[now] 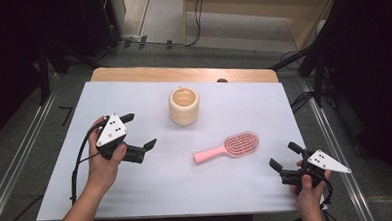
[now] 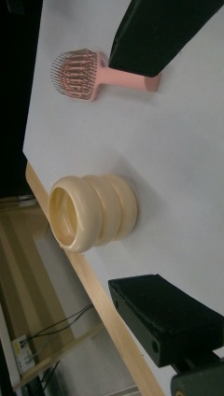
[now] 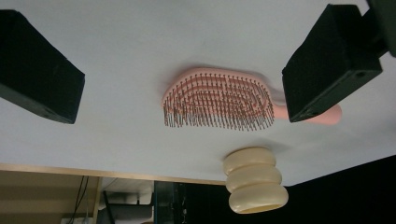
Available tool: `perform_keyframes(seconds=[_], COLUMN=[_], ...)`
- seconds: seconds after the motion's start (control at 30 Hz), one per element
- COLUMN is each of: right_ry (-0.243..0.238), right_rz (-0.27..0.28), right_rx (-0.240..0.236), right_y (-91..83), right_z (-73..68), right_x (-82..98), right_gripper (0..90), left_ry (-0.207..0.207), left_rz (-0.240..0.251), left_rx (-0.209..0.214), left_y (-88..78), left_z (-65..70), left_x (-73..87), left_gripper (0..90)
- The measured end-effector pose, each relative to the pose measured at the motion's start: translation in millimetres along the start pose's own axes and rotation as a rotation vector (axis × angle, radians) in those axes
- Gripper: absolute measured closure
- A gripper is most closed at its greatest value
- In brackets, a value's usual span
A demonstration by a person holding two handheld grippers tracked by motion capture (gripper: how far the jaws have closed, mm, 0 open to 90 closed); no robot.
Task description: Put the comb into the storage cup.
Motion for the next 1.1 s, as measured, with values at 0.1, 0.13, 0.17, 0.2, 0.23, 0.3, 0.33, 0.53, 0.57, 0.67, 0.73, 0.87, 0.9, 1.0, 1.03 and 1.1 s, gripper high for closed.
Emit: perform_keyframes(seconds=[0.1, 0.13, 0.17, 0.2, 0.23, 0.3, 0.33, 0.53, 0.57, 0.67, 0.73, 0.87, 0.9, 1.0, 1.03, 1.1], right_ry=[0.003, 0.003, 0.002, 0.001, -0.001, -0.001, -0.001, 0.004, 0.004, 0.004, 0.004, 0.009, 0.008, 0.006, 0.008, 0.008], right_rz=[0.004, 0.003, 0.003, 0.001, 0.000, 0.001, 0.002, 0.006, 0.006, 0.006, 0.008, 0.009, 0.008, 0.008, 0.008, 0.009], right_rx=[-0.004, -0.004, -0.004, -0.002, -0.001, -0.001, -0.001, -0.006, -0.006, -0.007, -0.005, -0.006, -0.007, -0.008, -0.008, -0.009], right_y=[-0.3, -0.3, -0.2, -0.1, 0.1, 0.4, 0.4, -0.1, -0.1, 0.0, -0.2, -0.6, -0.7, -0.6, -0.7, -0.6], right_z=[0.4, 0.4, 0.4, 0.3, 0.2, -0.2, -0.1, 0.6, 0.5, 0.4, 0.8, 0.9, 0.9, 1.0, 0.9, 0.9], right_x=[-0.1, -0.1, 0.0, 0.0, 0.1, 0.1, 0.1, -0.1, -0.1, -0.1, -0.2, -0.3, -0.3, -0.3, -0.3, -0.3], right_gripper=[0.0, 0.0, 0.0, 0.0, 0.0, 0.0, 0.0, 0.0, 0.0, 0.0, 0.0, 0.0, 0.0, 0.0, 0.0, 0.0], left_ry=[0.000, 0.001, 0.004, 0.006, 0.004, 0.007, 0.006, 0.014, 0.016, 0.015, 0.014, 0.021, 0.022, 0.029, 0.030, 0.036], left_rz=[-0.004, -0.006, -0.007, -0.010, -0.010, -0.014, -0.013, -0.020, -0.022, -0.018, -0.019, -0.026, -0.028, -0.032, -0.032, -0.037], left_rx=[0.009, 0.013, 0.016, 0.020, 0.024, 0.032, 0.035, 0.057, 0.060, 0.068, 0.079, 0.087, 0.089, 0.098, 0.100, 0.108], left_y=[5.5, 7.3, 9.3, 11.1, 12.9, 16.5, 18.4, 27.7, 28.9, 33.2, 36.0, 41.3, 42.7, 45.9, 47.5, 50.6], left_z=[1.6, 2.2, 2.8, 3.6, 4.5, 5.5, 6.0, 9.3, 9.8, 11.4, 12.1, 14.6, 15.4, 17.1, 17.9, 19.8], left_x=[-2.4, -3.1, -4.0, -4.8, -5.7, -7.2, -8.0, -13.0, -13.8, -16.6, -17.8, -21.0, -22.2, -24.4, -25.0, -26.3], left_gripper=[0.0, 0.0, 0.0, 0.0, 0.0, 0.0, 0.0, 0.0, 0.0, 0.0, 0.0, 0.0, 0.0, 0.0, 0.0, 0.0])
Point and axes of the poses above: each handheld gripper's, and its own axes: y roughly forward along the jaws, x roughly out of its underside, z roughly to its right, the point moved 5 cm from there along y, roughly forward along the jaws, and after that the axes turned 7 degrees about y, right-handed, at the moved point
